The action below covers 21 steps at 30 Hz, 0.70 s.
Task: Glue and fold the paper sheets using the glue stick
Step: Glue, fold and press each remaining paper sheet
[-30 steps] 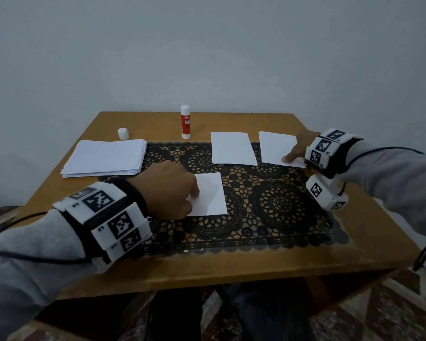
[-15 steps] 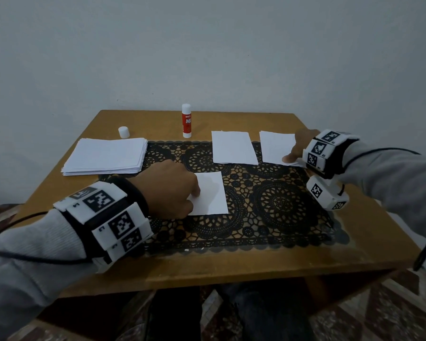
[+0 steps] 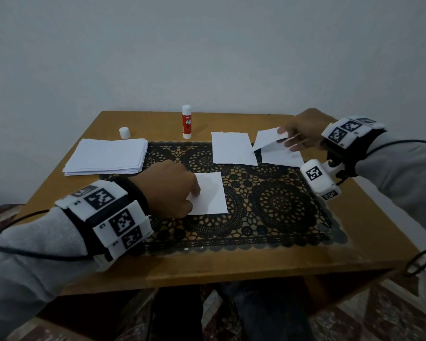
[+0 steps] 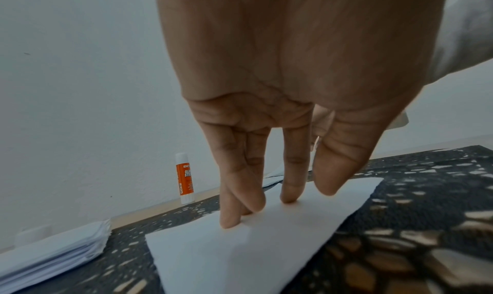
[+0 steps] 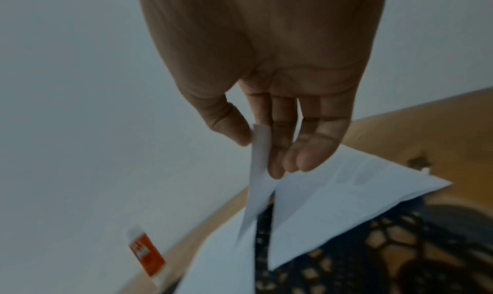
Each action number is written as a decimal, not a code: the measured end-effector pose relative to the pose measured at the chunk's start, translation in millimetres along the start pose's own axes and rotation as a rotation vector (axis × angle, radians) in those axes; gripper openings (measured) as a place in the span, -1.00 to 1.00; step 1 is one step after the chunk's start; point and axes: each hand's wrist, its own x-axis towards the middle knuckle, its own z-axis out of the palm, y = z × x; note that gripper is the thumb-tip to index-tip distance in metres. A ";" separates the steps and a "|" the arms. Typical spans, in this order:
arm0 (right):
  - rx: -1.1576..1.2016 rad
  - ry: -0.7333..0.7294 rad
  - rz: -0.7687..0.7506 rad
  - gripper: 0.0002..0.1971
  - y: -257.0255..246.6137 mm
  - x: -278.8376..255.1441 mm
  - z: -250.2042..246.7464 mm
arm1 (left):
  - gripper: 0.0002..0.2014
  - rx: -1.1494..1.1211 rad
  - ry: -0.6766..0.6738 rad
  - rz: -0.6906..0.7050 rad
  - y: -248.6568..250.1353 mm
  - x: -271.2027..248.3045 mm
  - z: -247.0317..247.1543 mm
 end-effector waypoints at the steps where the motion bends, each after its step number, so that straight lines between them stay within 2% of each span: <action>1: 0.004 0.019 -0.050 -0.90 -0.8 -2.3 -2.0 | -0.55 0.000 -0.007 -0.002 0.4 -0.2 -0.2; 4: -0.113 0.052 -0.269 -0.81 -4.3 -8.7 -5.5 | -0.54 -0.013 -0.025 -0.017 0.6 -1.9 -1.0; 7: -0.203 0.079 -0.470 -0.97 -9.2 -18.9 -5.0 | -0.57 -0.054 -0.046 -0.024 -0.1 -3.2 -2.0; 9: -0.228 0.139 -0.573 -0.86 -15.2 -25.2 -2.9 | -0.60 -0.111 -0.054 -0.022 -2.5 -2.5 -3.9; 14: -0.135 0.235 -0.708 -0.72 -40.8 -48.6 2.9 | -0.64 -0.248 -0.072 -0.011 -12.2 -0.7 -6.1; 16: -0.072 0.235 -0.730 -0.73 -51.2 -61.3 6.6 | -0.64 -0.326 0.011 -0.047 -15.1 -0.3 -5.3; 19: 0.060 0.164 -0.715 -0.64 -62.7 -78.0 17.1 | -0.49 -0.682 0.166 -0.117 -18.5 -1.7 -6.4; 21: 0.161 0.109 -0.684 -0.76 -67.0 -86.1 26.9 | -0.35 -1.059 0.159 -0.110 -15.6 -4.3 -10.9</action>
